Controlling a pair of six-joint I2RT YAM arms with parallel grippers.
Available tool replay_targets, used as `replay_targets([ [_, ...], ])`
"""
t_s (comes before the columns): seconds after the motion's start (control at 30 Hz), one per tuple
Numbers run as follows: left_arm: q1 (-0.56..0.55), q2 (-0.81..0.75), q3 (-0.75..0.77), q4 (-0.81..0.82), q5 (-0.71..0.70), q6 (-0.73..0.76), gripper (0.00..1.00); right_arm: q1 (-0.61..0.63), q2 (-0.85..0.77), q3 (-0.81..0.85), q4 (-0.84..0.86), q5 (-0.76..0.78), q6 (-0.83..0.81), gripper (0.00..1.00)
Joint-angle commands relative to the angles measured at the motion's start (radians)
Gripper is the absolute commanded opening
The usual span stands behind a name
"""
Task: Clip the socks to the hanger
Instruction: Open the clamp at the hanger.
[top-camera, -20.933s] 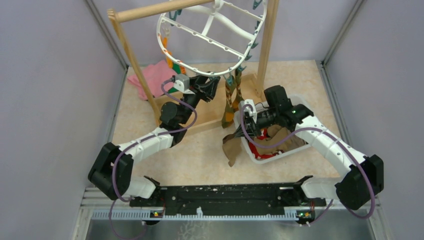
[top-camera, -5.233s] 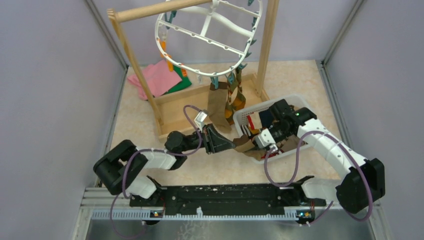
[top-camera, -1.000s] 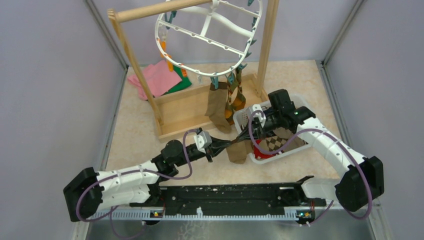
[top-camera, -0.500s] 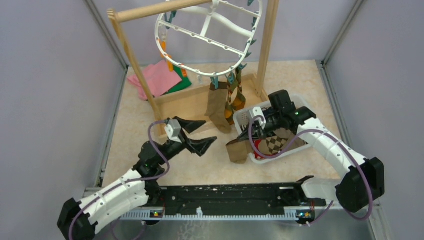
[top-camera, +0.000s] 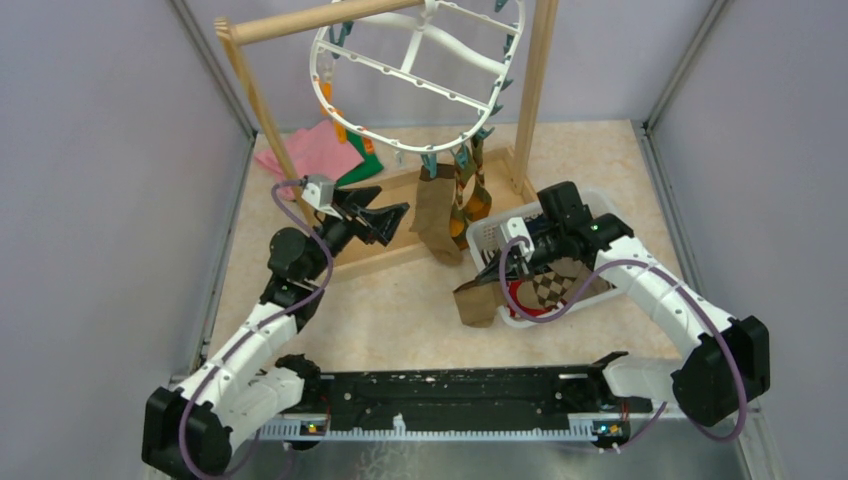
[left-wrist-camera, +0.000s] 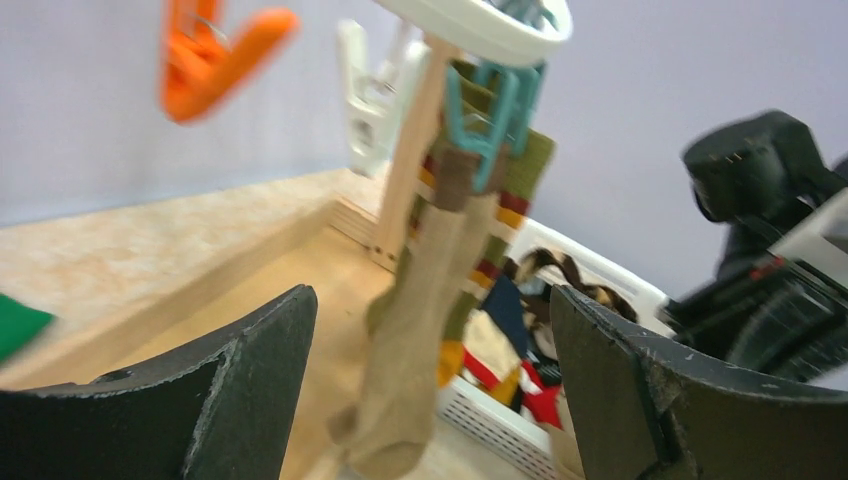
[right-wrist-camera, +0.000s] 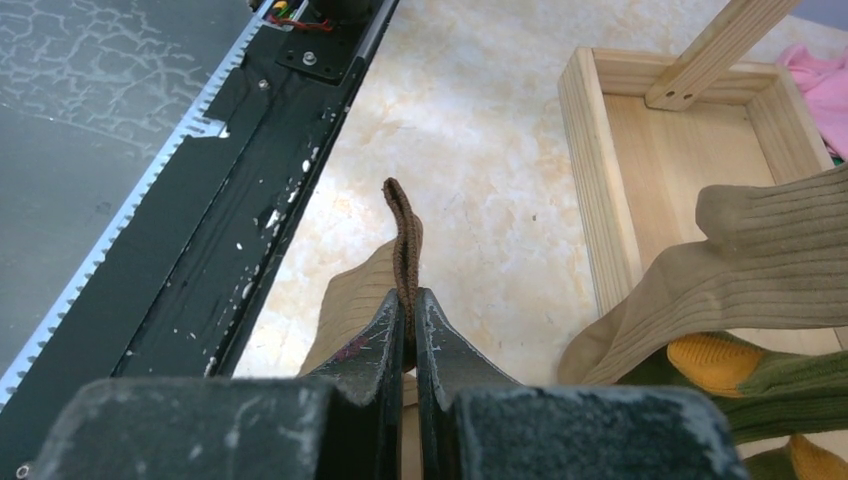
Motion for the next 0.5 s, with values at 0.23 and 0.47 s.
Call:
replay_targets([
  [0.23, 0.147, 0.104, 0.060, 0.253, 0.230, 0.101, 0.87, 0.019, -0.032, 0.014, -0.021, -0.035, -0.047, 0.00],
  [0.47, 0.217, 0.193, 0.027, 0.473, 0.356, 0.030, 0.95, 0.019, -0.032, 0.011, -0.027, -0.036, -0.053, 0.00],
])
